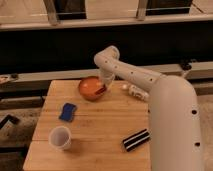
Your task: Place the pepper in the ceramic bowl
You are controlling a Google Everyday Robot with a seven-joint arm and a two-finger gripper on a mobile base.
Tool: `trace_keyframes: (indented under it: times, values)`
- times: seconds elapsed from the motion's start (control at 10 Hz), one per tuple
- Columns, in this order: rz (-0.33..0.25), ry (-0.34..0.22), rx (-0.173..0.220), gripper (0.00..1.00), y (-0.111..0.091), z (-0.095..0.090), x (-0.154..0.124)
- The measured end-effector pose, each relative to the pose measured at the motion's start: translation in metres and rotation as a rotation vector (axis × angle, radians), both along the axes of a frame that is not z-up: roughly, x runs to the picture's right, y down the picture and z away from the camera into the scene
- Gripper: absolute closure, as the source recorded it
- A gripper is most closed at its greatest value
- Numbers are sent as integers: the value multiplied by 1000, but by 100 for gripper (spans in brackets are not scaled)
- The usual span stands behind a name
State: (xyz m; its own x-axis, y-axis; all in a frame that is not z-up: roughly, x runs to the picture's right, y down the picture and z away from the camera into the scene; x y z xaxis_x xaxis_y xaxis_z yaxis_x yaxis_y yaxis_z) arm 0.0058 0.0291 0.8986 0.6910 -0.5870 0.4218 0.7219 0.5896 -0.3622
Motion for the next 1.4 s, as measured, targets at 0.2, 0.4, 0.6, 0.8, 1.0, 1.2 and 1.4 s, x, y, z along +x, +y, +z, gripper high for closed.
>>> trace_keyframes:
  times: [0.2, 0.4, 0.6, 0.8, 1.0, 1.2, 1.4]
  values:
    - [-5, -5, 2, 100, -2, 4, -10]
    - [-4, -3, 8, 100, -5, 8, -13]
    - [-6, -13, 12, 100, -7, 12, -22]
    - [-9, -19, 17, 100, -9, 15, -27]
    - [-10, -23, 20, 100, -8, 17, -27]
    - [-11, -28, 20, 94, -8, 19, -29]
    - [-12, -35, 22, 83, -8, 21, -32]
